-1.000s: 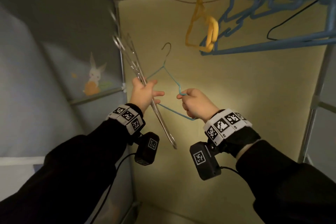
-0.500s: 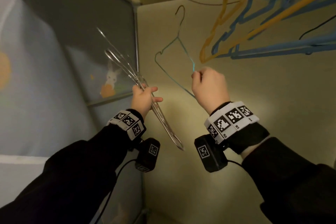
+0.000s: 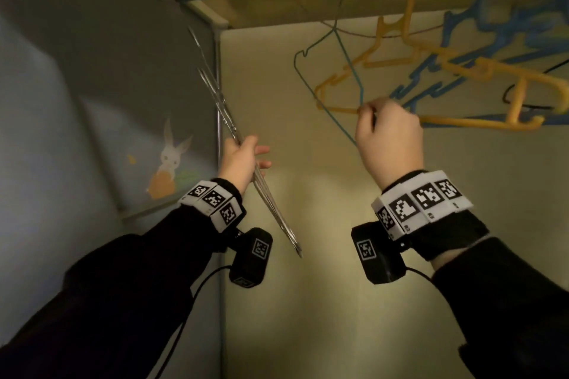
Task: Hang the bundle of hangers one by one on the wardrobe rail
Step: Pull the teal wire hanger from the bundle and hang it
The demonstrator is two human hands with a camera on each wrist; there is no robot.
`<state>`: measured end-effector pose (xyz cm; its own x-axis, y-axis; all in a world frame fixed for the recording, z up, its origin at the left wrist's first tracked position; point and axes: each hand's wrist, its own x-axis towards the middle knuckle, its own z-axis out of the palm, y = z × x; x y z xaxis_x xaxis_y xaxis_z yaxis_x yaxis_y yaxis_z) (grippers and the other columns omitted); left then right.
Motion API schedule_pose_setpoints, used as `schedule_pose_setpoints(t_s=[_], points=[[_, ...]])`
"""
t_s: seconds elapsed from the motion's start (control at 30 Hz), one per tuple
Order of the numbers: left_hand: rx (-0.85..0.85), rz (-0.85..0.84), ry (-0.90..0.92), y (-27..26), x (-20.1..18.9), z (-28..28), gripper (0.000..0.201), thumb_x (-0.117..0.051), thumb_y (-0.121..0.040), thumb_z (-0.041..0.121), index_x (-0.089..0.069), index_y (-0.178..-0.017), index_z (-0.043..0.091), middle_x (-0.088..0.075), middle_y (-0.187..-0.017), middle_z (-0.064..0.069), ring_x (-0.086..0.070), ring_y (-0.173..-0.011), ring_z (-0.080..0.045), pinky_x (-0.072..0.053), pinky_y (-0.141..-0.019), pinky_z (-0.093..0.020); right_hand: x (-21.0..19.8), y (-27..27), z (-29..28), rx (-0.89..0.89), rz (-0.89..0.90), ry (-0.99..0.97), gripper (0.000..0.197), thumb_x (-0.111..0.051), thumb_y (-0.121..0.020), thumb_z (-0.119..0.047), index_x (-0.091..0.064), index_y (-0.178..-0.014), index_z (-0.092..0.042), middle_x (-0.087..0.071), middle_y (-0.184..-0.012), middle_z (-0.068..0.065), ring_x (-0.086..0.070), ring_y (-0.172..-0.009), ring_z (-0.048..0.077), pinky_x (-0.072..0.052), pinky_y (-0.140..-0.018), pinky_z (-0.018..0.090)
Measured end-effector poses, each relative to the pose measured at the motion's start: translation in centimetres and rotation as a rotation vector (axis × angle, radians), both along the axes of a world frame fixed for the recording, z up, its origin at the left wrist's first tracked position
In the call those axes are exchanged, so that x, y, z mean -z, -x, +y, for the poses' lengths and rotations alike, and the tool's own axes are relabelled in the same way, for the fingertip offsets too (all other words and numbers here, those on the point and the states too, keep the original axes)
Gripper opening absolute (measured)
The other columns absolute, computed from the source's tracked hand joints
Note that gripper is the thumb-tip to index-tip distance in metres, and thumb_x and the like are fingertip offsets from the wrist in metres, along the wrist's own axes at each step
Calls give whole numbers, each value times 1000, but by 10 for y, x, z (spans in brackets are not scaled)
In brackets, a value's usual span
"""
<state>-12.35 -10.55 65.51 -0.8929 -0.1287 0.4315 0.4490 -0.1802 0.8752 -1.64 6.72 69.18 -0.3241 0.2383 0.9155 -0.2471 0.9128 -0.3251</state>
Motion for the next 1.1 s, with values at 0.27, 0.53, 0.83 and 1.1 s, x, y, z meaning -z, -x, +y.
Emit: schedule_pose_setpoints(t_s=[0.27,0.53,0.83,1.1], points=[[31,-16,0,27,2,18,39,-45,-93,29,-36,-127,11,-62,-88,3,-57,-58,-12,-45,-54,-25,11,-8,6,50,77,33,32,-40,-94,-24,-69,-96,-12,-67,-80,7,-53,-69,21,-27,-63,22],[35,-38,45,28,1,33,45,-50,-92,35,-37,-129,11,-61,-85,7,-59,-58,-8,-44,-43,-18,-4,-9,10,58,69,4,31,-37,-93,-22,-65,-83,-12,-49,-63,2,-45,-63,23,-27,-62,24],[7,-14,75,19,7,34,36,-46,-92,42,-36,-118,18,-48,-85,5,-56,-60,-10,-47,-55,-26,-9,4,14,79,8,-2,31,-37,-94,-24,-64,-91,-9,-51,-71,6,-49,-68,28,-35,-64,29],[35,37,90,8,12,23,35,-44,-94,42,-37,-118,18,-54,-88,6,-55,-61,-10,-48,-64,-29,30,-3,3,-176,-103,348,42,-40,-91,-47,-56,-108,-13,-57,-91,1,-52,-85,22,-36,-75,29]])
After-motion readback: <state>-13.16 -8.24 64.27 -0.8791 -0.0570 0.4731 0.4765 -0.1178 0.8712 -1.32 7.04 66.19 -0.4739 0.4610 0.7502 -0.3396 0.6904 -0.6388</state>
